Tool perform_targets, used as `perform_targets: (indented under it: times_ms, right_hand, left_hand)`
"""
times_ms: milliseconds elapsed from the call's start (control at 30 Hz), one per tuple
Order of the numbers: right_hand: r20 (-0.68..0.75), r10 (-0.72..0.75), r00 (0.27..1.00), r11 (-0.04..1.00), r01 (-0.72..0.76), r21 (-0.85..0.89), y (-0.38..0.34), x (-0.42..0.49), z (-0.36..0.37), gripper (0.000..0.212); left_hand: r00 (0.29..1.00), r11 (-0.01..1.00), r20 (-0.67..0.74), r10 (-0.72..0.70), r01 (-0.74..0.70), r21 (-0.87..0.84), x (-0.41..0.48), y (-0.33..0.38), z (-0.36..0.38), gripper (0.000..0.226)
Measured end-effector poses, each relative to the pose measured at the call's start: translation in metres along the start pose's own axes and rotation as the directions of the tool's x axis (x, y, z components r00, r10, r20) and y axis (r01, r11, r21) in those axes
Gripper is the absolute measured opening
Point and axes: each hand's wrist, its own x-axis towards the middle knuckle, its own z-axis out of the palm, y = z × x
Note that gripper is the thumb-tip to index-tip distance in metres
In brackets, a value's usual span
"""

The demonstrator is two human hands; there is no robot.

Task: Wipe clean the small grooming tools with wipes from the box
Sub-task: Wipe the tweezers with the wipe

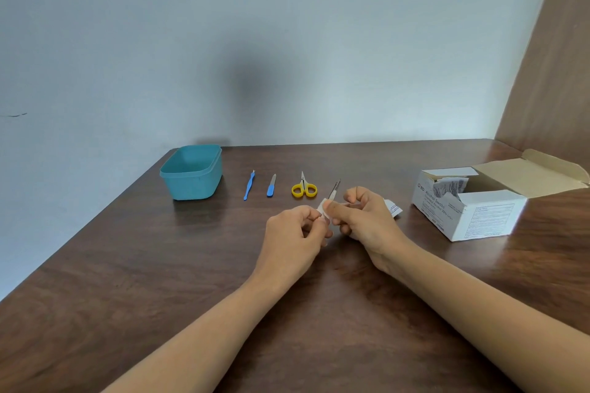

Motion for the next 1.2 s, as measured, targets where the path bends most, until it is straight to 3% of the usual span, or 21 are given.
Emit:
perform_targets:
  times_ms: [367,500,900,1100,1200]
  right_hand:
    - [0.106,0.016,0.994,0.995,-0.006,-0.099,-0.002,0.001,-0.003,0.039]
    - [0.143,0.05,0.988,0.998,-0.044,-0.045,-0.003,0.003,-0.006,0.04]
    - [-0.091,-0.093,0.991,0.992,0.1,0.072,0.006,0.002,0.0,0.036]
    - [-0.25,-0.032,0.968,0.981,0.079,0.178,0.0,0.014,-0.009,0.037]
    - [-0.241,0.012,0.97,0.974,0.043,0.222,0.002,0.019,-0.012,0.038]
  left_hand:
    - [1.0,0.999,-0.007,0.02,-0.02,-0.027,-0.001,-0.001,-0.003,0.017]
    - [1.0,0.999,0.001,0.031,-0.031,-0.023,-0.001,-0.001,-0.002,0.016]
    - [0.992,0.992,0.061,0.107,-0.11,0.062,-0.002,0.004,-0.001,0.014]
    - [0.987,0.992,0.119,0.111,-0.117,0.042,-0.004,0.007,0.001,0.016]
    - [0.986,0.993,0.126,0.108,-0.112,0.028,-0.004,0.007,0.001,0.016]
